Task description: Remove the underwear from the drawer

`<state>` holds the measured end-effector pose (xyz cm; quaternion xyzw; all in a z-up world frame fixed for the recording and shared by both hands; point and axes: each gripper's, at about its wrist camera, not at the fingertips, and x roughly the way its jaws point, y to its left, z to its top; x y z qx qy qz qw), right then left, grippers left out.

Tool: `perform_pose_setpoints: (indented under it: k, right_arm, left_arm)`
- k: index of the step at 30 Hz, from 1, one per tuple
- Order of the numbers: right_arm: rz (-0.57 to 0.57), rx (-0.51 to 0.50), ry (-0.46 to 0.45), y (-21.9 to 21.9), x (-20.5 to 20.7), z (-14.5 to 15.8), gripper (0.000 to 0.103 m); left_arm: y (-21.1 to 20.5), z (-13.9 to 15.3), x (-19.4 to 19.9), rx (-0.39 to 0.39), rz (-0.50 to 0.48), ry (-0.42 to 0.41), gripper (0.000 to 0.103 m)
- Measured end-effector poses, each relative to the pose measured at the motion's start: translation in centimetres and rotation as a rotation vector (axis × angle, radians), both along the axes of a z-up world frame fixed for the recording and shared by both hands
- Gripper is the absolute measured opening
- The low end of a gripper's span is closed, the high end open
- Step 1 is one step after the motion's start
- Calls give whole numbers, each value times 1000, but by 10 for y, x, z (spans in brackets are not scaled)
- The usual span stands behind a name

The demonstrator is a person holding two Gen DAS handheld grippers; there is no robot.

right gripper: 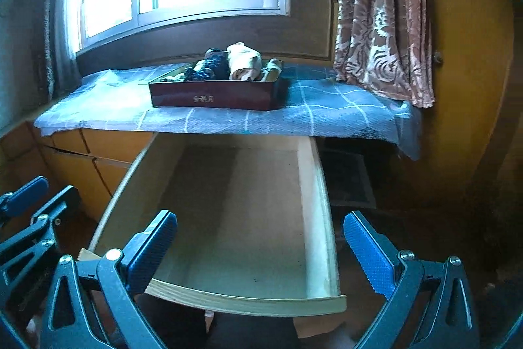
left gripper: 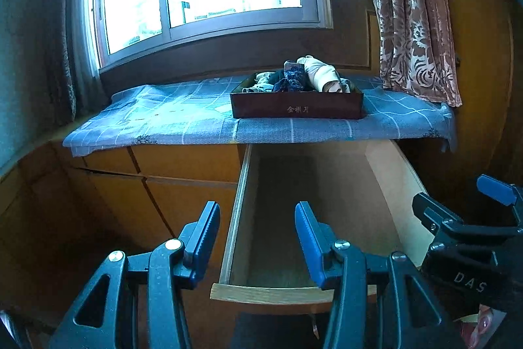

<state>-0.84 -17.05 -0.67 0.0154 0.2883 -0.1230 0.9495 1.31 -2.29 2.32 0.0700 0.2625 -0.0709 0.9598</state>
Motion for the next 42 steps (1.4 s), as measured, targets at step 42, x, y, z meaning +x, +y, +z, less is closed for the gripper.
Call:
perform_pose_setpoints:
  k: [42]
  right_arm:
    - [-8, 33, 14, -1, 3, -5, 103]
  left_arm:
    - [-2, -2, -3, 4, -8, 29, 48]
